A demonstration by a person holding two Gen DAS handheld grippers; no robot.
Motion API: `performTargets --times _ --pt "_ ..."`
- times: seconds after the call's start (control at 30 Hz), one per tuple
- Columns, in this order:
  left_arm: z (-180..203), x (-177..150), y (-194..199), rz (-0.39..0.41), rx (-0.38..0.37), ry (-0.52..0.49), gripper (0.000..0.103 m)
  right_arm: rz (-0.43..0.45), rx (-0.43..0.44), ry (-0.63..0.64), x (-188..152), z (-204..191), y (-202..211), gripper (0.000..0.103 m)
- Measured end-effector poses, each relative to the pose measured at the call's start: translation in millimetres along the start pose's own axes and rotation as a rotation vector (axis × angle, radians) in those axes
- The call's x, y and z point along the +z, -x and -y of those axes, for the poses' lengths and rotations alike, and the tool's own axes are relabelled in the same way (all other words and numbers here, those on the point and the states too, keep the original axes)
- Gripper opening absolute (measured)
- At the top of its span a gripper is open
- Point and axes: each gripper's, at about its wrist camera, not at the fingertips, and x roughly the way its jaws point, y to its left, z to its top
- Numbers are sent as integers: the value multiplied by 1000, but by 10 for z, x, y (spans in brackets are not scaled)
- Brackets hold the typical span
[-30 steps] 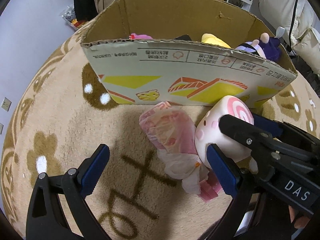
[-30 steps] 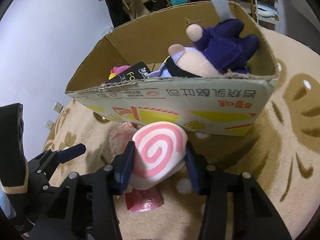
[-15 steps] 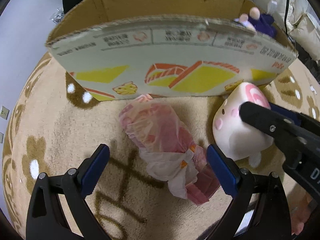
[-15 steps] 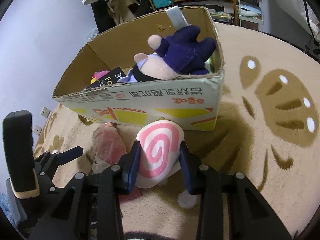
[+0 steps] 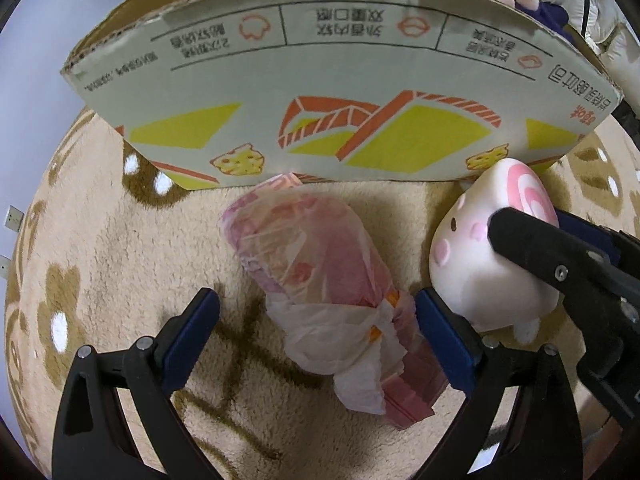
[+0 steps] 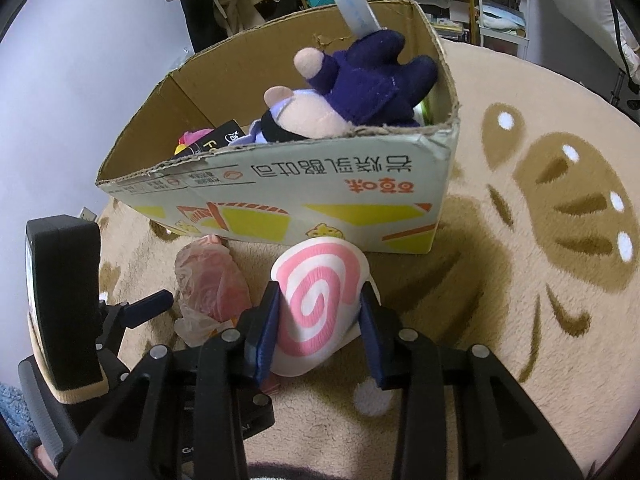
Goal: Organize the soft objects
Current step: 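Grasp the pink wrapped item with the left tool while the right tool grasps the swirl cushion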
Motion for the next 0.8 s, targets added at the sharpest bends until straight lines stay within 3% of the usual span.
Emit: performTargets --times 0.23,0.5,0.8 --pt "10 -61 -34 -18 -9 -15 80 -1 -6 7 -1 -13 -23 40" --pt "61 -177 77 -30 -17 -47 51 -1 -9 11 -16 -15 -33 40" --pt "46 -304 231 -28 -3 -43 29 22 -6 16 -63 -10 25 40"
